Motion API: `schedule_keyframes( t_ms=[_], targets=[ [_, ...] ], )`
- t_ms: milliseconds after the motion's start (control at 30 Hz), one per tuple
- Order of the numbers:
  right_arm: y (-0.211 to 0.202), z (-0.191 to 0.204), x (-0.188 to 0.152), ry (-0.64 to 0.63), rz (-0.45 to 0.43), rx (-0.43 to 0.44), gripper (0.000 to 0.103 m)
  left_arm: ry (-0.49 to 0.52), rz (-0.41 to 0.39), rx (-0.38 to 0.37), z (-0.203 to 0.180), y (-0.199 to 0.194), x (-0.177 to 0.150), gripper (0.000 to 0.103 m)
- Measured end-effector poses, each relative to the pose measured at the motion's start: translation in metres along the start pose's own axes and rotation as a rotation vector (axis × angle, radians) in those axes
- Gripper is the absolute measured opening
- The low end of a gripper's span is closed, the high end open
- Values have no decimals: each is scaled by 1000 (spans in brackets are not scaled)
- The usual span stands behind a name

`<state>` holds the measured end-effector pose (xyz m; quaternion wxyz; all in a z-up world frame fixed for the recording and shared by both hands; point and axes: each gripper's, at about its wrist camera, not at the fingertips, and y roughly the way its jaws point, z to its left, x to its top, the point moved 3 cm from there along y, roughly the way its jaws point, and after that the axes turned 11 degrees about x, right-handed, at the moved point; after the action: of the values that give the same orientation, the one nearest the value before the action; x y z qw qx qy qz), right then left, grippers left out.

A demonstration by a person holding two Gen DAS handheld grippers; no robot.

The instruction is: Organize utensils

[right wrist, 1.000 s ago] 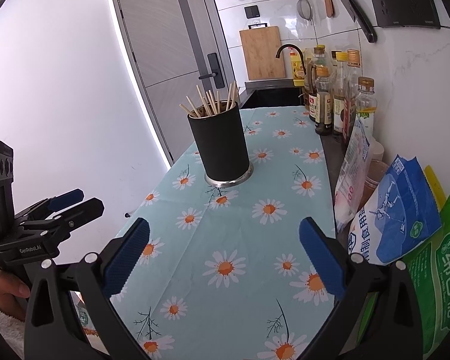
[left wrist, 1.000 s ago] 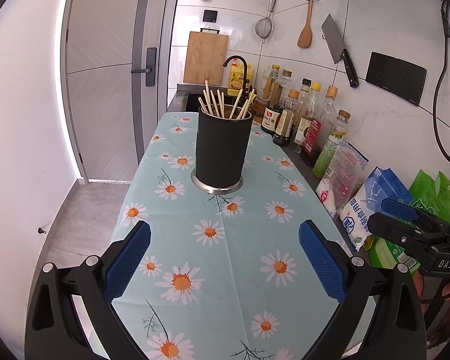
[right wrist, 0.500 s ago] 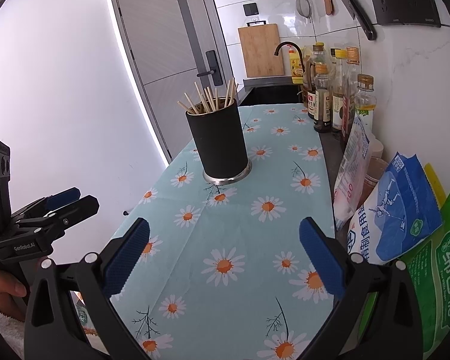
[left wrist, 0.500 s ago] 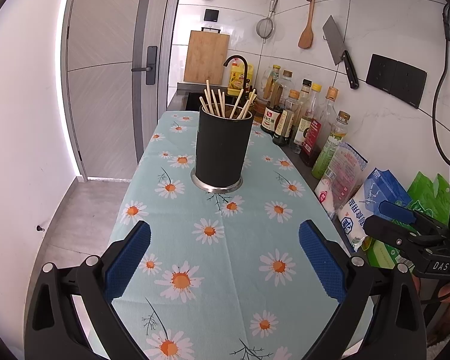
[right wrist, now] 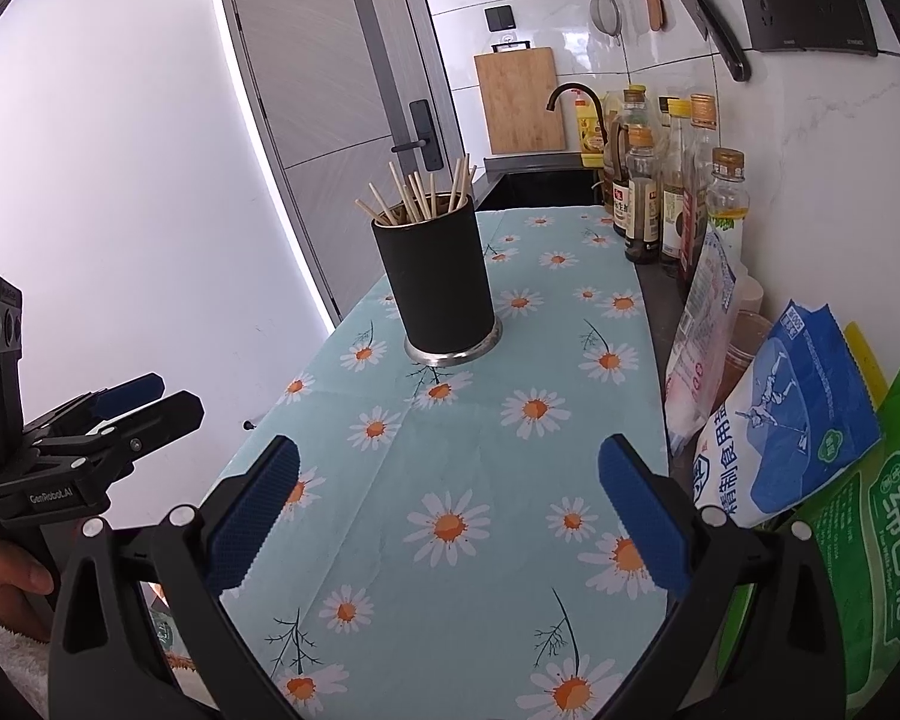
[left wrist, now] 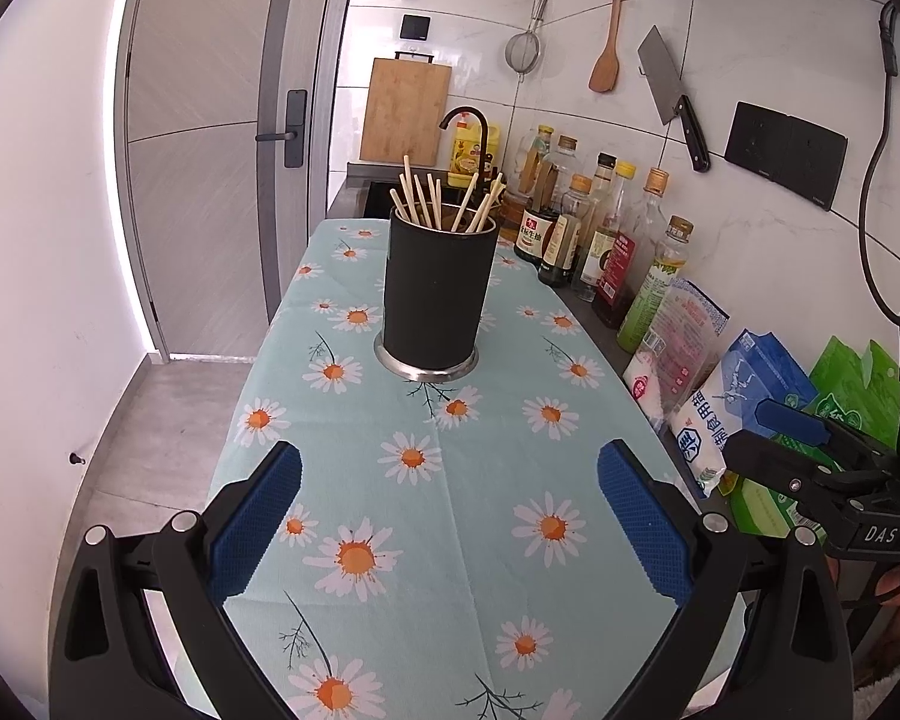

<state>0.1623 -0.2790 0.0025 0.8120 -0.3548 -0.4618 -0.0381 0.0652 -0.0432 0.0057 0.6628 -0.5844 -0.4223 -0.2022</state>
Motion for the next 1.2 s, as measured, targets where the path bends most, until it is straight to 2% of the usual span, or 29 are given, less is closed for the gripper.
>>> schedule_keyframes(
  t_ms=[1200],
  targets=[
    [2, -3, -1, 19, 8, -22, 99, 9, 15, 1, -3, 6, 0, 97]
  ],
)
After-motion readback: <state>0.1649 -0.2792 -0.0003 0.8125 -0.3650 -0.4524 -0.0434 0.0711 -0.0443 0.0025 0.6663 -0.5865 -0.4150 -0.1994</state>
